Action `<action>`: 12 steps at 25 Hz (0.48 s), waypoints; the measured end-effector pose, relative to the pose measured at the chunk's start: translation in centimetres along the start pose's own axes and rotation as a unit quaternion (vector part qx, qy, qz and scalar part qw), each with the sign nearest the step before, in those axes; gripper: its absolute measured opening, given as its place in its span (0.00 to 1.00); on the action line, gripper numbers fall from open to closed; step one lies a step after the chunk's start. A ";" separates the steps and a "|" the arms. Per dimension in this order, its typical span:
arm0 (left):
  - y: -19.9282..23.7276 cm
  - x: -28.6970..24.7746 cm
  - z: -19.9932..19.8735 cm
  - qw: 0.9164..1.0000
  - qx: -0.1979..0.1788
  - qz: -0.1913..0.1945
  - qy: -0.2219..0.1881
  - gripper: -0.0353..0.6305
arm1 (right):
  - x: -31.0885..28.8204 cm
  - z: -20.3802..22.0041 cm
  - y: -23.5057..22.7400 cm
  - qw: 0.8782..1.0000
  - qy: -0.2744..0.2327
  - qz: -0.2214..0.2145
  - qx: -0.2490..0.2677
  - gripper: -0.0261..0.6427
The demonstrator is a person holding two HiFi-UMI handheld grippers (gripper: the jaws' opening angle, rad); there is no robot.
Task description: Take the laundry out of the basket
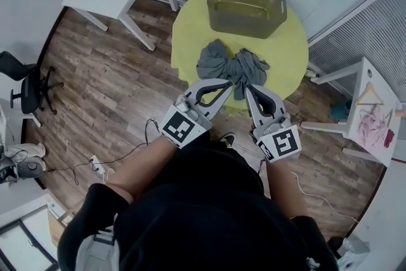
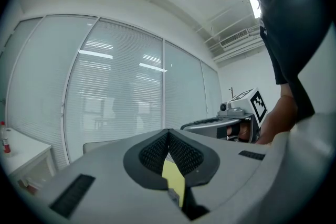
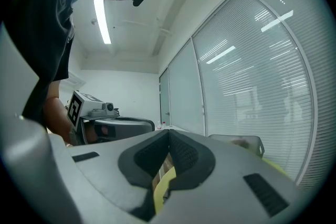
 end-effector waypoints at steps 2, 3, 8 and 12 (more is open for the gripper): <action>-0.2 0.1 -0.1 1.000 0.002 -0.002 0.000 0.07 | 0.2 -0.2 0.1 1.000 -0.001 -0.002 0.000 0.07; -0.3 0.1 -0.1 1.000 0.003 -0.002 0.000 0.07 | 0.3 -0.2 0.1 1.000 -0.001 -0.002 0.000 0.07; -0.5 0.2 -0.1 1.000 -0.002 -0.001 0.000 0.07 | 0.3 -0.3 0.1 1.000 0.000 -0.002 0.002 0.07; -0.5 0.1 0.1 1.000 0.004 -0.002 0.002 0.07 | 0.4 -0.3 0.2 1.000 0.001 -0.001 0.001 0.07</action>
Point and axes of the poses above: the fingertips, and each gripper's own axes: x backward along the fingers, y to its left, z out of its underside, the point moved 4 cm from there along x, backward along the fingers, and after that the axes turned 3 degrees about z, right-handed, at the moved point
